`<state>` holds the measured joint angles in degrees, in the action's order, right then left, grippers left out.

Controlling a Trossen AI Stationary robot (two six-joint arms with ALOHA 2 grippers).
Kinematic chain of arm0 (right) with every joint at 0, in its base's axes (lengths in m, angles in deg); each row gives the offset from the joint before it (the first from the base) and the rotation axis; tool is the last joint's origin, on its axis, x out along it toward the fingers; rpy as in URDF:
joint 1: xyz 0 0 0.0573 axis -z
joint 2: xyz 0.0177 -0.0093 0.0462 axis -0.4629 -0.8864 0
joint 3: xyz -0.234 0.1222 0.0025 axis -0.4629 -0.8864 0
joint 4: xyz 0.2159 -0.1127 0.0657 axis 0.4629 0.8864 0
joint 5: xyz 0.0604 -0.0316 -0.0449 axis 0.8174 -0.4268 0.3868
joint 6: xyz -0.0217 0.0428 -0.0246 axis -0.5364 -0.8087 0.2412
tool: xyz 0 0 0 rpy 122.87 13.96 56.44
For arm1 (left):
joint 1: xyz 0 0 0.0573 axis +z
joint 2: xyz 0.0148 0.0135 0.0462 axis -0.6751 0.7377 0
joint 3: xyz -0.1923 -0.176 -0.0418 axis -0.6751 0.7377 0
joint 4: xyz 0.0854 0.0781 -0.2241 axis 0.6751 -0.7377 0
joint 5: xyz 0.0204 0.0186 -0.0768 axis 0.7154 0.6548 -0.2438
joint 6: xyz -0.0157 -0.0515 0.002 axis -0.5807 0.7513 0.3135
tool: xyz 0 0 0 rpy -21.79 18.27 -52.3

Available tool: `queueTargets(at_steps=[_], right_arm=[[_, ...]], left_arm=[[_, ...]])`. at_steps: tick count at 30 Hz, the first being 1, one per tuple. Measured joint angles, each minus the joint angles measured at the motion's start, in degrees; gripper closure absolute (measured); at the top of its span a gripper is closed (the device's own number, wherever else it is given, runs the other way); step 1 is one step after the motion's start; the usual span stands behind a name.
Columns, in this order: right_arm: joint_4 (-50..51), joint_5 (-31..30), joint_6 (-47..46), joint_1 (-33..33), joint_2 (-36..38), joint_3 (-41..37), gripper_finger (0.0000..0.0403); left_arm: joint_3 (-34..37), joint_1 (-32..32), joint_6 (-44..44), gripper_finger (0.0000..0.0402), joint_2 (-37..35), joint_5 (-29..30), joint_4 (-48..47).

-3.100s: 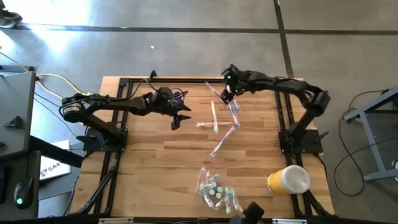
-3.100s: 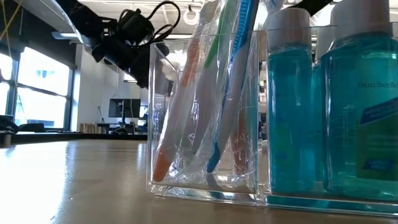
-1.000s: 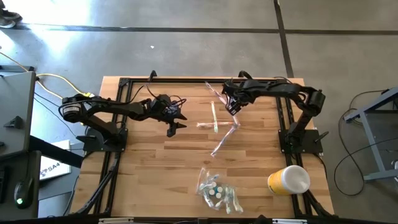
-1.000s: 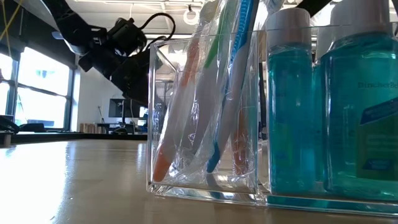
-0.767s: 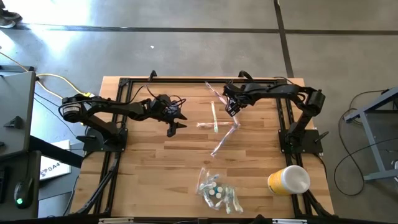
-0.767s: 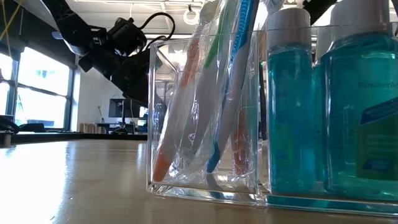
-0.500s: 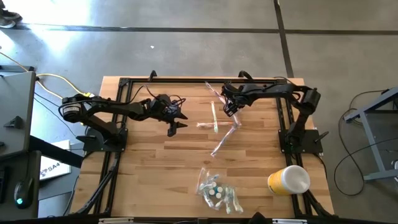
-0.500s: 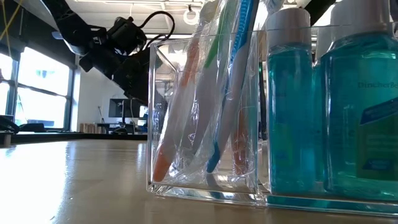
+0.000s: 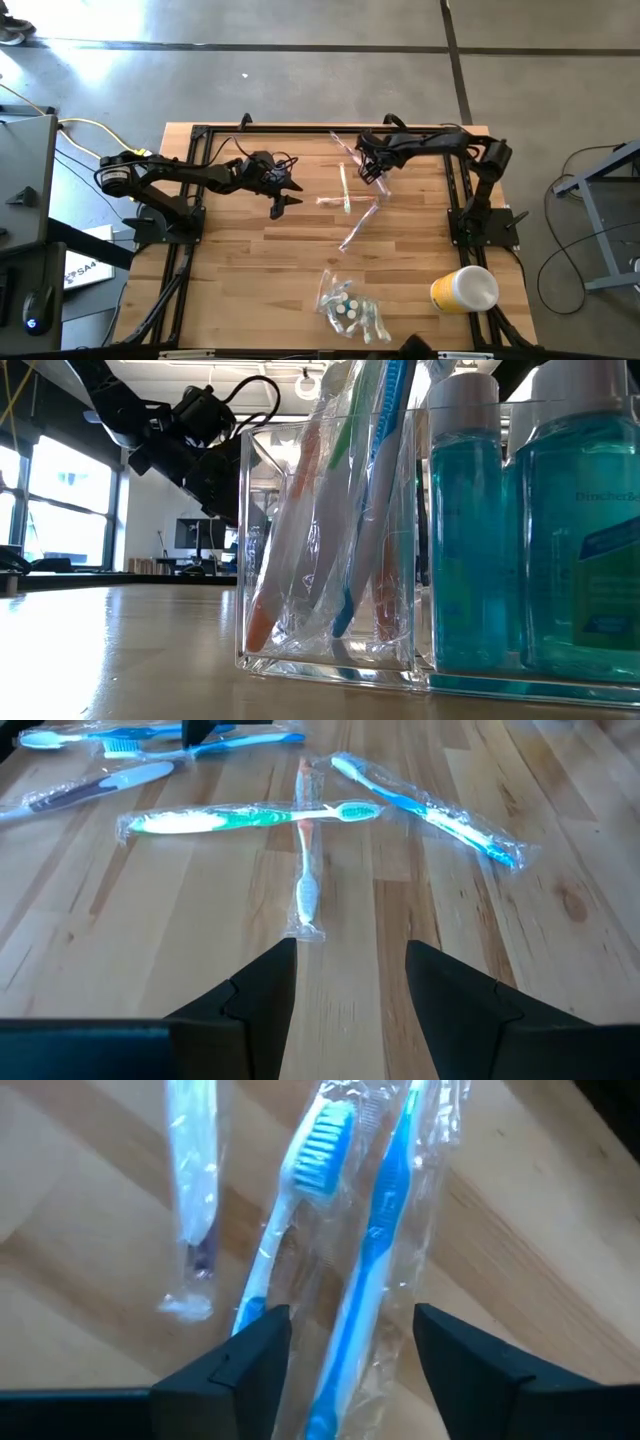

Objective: Pick & Place toothbrushing station
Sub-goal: Put the blue toothbrush into the transparent organizer

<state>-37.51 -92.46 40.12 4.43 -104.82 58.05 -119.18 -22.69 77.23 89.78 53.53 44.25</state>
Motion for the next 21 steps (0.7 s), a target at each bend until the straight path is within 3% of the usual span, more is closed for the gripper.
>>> queueTargets(at_steps=[5,12,21], right_arm=[[0.09,0.14,-0.3,1.79,-0.07,-0.06,0.0259],[0.09,2.07,1.58,1.99,-0.79,0.05,0.0382],[1.95,-1.86,0.4,-4.74,1.41,-0.3,0.0386]], left_arm=[[0.0,0.0,0.16,0.022,0.0,-1.0,-0.01],[0.02,-0.01,1.64,0.022,0.0,-3.32,-0.06],[0.02,-3.67,3.46,0.022,0.0,-3.34,-0.17]])
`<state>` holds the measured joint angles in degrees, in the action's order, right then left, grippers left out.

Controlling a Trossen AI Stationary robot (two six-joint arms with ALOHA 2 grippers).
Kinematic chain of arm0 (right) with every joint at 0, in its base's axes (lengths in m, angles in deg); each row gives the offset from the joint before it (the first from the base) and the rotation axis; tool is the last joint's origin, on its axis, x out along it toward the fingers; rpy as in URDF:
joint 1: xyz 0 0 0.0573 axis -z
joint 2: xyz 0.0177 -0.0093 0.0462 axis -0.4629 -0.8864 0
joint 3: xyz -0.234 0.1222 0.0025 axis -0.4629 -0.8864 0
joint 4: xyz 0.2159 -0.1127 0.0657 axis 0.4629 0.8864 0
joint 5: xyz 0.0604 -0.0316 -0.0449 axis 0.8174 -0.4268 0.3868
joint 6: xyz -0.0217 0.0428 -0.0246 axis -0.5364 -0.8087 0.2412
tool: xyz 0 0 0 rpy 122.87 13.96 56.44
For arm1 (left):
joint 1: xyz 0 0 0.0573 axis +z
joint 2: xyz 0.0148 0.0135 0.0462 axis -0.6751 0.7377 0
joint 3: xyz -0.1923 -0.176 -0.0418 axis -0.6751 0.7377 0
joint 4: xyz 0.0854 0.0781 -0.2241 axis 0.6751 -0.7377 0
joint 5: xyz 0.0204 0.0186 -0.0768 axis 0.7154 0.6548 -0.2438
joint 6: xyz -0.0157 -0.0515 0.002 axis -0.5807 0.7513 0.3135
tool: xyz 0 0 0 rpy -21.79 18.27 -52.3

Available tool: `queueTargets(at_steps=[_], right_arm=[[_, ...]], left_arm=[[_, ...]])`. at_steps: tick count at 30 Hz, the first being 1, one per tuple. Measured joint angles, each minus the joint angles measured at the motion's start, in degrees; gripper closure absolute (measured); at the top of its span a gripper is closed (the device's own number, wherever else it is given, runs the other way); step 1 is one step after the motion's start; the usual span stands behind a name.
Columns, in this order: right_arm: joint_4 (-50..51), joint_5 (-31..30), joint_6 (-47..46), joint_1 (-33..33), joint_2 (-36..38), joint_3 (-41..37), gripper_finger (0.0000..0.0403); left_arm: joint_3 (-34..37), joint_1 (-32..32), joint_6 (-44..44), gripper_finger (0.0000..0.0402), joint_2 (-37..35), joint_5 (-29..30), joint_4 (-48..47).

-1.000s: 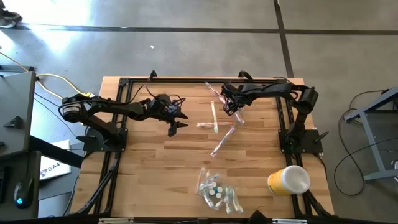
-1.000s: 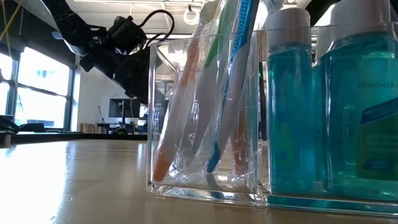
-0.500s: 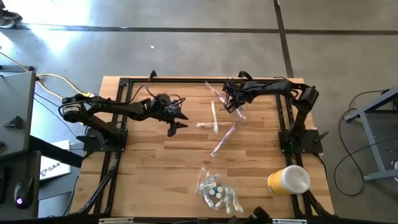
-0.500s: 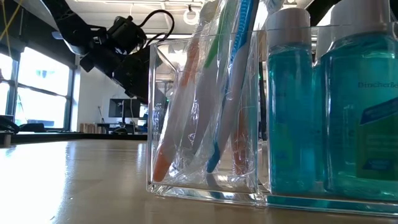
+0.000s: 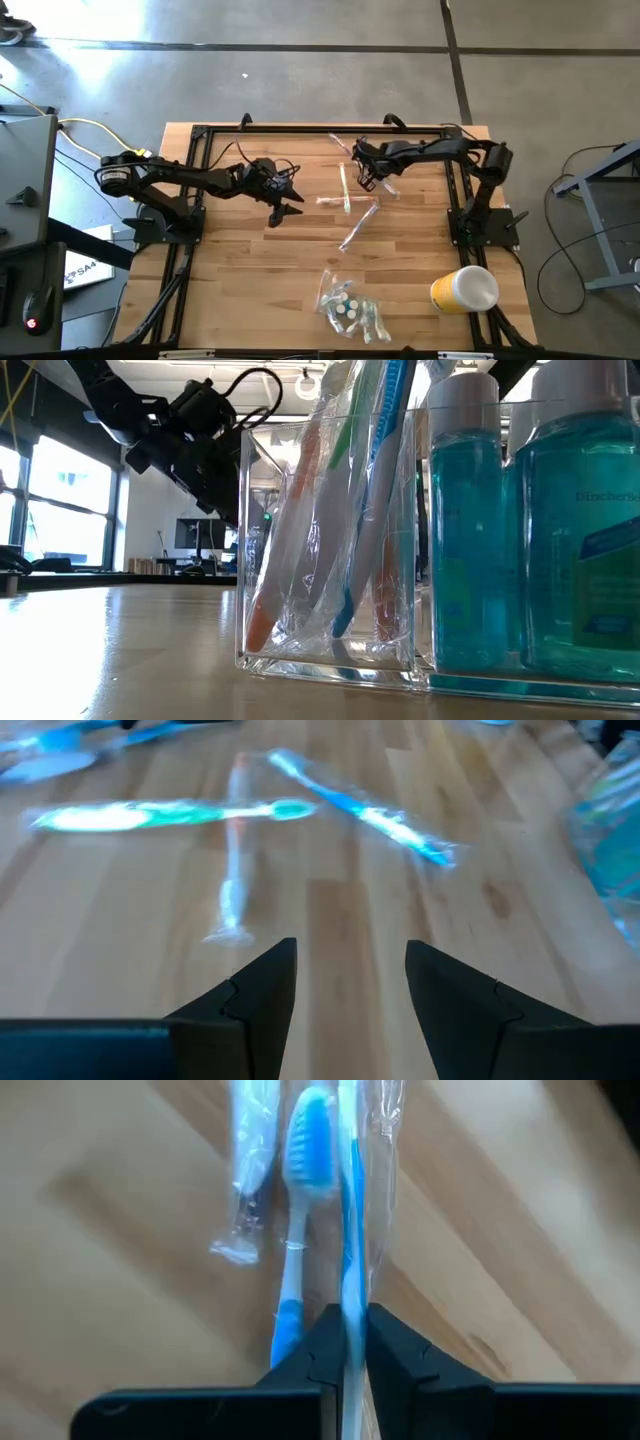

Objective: Pick & Place toothbrushing station
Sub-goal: Put the blue toothbrush into the transparent organizer

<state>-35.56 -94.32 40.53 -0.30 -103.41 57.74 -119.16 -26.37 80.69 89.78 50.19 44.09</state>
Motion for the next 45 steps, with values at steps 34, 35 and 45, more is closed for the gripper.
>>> queueTargets(at_steps=[34,35,45], right_arm=[[-27.66,-24.12,2.18,-43.67,17.71,0.22,0.0386],[-27.82,-24.09,2.18,-43.52,17.16,0.2,0.0386],[-30.0,-31.04,2.56,-45.29,15.77,0.2,0.0386]], left_arm=[[-0.41,-9.37,8.85,0.0219,-1.01,0.03,41.11],[-0.58,-10.07,8.75,0.0219,-1.0,2.44,40.63],[-0.92,-11.43,11.56,0.017,-1.01,8.94,37.29]])
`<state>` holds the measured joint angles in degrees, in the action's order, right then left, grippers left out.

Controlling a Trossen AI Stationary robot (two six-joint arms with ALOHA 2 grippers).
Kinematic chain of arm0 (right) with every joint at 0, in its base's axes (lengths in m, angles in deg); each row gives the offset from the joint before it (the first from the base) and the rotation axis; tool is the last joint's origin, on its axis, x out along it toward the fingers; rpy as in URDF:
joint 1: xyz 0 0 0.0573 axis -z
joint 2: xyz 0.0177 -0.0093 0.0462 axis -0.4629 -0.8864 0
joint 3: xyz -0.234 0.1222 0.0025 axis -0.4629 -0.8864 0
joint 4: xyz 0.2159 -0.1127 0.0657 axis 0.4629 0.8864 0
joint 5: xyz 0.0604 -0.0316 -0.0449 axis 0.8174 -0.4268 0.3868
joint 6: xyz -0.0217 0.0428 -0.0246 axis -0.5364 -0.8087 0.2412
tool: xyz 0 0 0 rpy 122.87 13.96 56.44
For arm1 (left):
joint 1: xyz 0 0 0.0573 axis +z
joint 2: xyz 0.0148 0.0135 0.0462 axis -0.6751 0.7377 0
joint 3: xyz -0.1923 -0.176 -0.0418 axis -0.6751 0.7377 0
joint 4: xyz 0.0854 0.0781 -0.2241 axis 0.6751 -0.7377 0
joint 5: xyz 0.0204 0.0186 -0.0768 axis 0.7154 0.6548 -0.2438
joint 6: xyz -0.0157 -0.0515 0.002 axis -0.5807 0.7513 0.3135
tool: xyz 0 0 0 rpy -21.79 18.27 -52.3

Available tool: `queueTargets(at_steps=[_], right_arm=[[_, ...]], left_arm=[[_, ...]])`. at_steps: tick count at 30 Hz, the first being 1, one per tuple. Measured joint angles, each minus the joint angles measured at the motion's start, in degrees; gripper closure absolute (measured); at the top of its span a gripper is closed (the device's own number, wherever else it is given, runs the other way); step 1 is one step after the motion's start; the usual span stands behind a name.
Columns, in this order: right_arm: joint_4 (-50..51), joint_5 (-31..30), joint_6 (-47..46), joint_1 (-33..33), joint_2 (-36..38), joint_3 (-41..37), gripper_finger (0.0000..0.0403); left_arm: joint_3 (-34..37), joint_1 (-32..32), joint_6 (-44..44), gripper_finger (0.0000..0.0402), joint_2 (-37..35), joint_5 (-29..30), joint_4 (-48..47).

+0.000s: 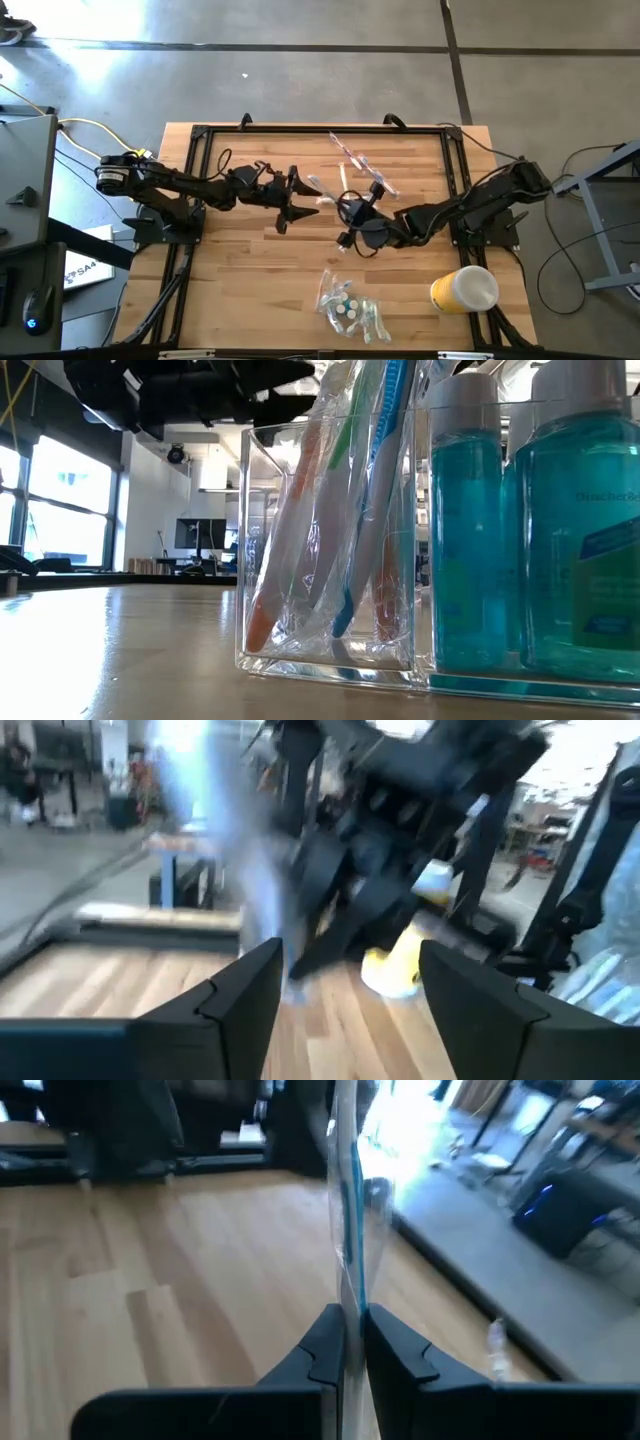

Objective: Pick & Place toothbrushing station
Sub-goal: Put the blue toothbrush into the transparent organizer

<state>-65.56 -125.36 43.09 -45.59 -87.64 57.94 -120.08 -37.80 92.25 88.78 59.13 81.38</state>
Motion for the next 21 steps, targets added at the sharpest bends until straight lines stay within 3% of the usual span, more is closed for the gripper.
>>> queueTargets(at_steps=[4,14,21], right_arm=[[-1.87,-4.02,1.45,-1.75,0.57,0.02,0.0386],[-2.53,-1.26,-0.08,-0.46,0.57,0.02,0.0386],[-2.88,1.64,-1.49,1.53,-0.84,0.02,0.0386]], left_arm=[[0.0,0.17,0.13,0.0157,0.04,0.35,-1.8],[0.0,0.2,-0.05,0.0153,0.04,-0.55,3.5],[-2.88,0.2,-3.99,0.0153,0.27,2.1,1.38]])
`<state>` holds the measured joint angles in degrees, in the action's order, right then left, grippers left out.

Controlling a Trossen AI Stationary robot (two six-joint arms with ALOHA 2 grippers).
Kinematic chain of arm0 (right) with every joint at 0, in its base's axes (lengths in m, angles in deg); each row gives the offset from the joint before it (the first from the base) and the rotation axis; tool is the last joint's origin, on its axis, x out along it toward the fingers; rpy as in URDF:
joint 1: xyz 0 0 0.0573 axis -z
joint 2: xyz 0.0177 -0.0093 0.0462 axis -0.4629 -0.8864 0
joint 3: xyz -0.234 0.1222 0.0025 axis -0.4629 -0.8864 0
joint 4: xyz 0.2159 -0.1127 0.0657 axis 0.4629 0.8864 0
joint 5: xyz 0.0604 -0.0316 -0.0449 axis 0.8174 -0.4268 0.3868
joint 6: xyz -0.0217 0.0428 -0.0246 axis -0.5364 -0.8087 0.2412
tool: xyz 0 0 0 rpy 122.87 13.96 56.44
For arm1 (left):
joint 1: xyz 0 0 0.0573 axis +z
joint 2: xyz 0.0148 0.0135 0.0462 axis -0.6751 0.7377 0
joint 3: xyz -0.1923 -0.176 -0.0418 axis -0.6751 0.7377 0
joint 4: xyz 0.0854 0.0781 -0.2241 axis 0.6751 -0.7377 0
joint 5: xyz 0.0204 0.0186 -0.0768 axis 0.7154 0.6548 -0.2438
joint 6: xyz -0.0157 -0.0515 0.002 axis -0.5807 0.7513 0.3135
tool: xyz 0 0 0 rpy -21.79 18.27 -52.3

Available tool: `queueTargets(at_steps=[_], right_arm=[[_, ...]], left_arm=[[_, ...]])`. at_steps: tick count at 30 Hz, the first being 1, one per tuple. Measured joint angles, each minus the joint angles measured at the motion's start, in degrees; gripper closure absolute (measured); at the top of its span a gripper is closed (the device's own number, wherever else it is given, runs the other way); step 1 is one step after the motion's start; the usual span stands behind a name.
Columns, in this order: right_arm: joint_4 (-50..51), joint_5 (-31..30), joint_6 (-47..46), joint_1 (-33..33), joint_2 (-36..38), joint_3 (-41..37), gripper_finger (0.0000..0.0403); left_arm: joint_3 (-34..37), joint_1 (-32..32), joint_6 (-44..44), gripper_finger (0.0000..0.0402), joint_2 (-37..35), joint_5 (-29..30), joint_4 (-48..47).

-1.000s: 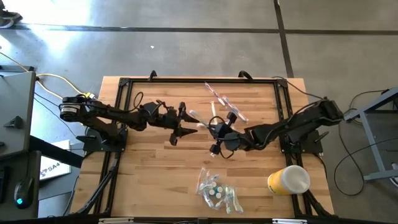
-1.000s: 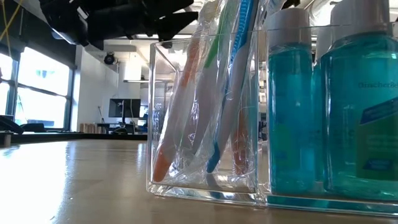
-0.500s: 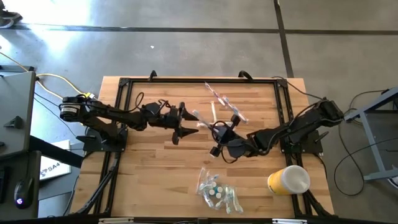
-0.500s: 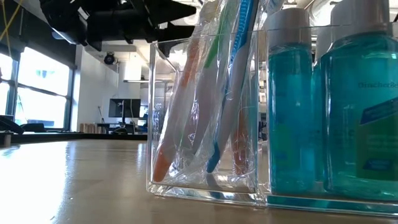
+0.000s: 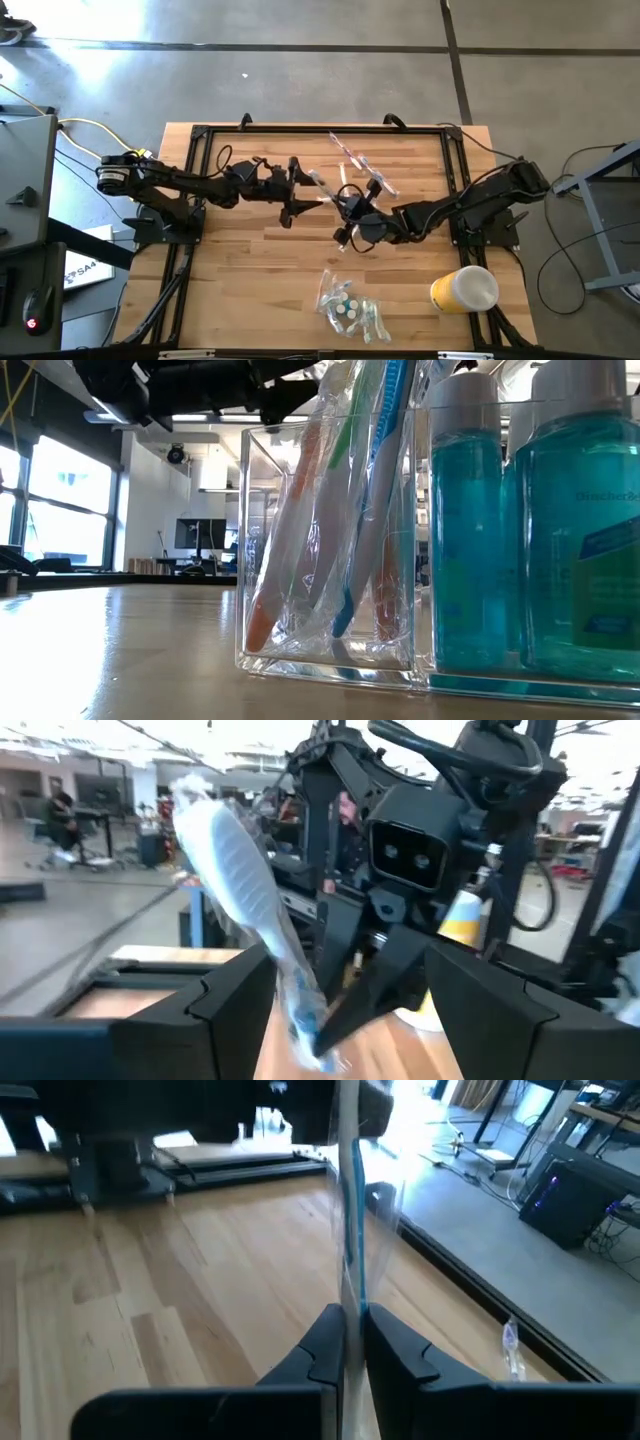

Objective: Pick & Place toothbrushing station
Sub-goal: Put the blue toothbrush into the transparent organizer

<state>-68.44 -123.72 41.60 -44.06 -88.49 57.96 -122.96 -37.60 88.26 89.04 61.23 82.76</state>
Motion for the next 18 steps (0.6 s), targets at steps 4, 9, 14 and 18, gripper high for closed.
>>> queueTargets(at_steps=[4,9,14,18], right_arm=[[-0.65,0.96,0.6,0.39,-0.62,0.01,0.0386],[-0.54,1.49,0.96,0.37,-0.6,0.0,0.0386],[-0.71,3.45,1.09,0.37,-0.6,0.0,0.0386],[-0.73,4.53,1.11,0.37,-0.6,0.0,0.0386]], left_arm=[[-1.27,-0.02,-0.94,0.0153,0.17,-0.11,-2.58],[-1.39,-0.01,-2.04,0.0158,0.17,0.31,-3.65],[-1.39,0.0,-2.02,0.0203,0.17,0.46,-3.95],[-1.39,0.0,-2.2,0.0264,0.17,0.46,-4.64]])
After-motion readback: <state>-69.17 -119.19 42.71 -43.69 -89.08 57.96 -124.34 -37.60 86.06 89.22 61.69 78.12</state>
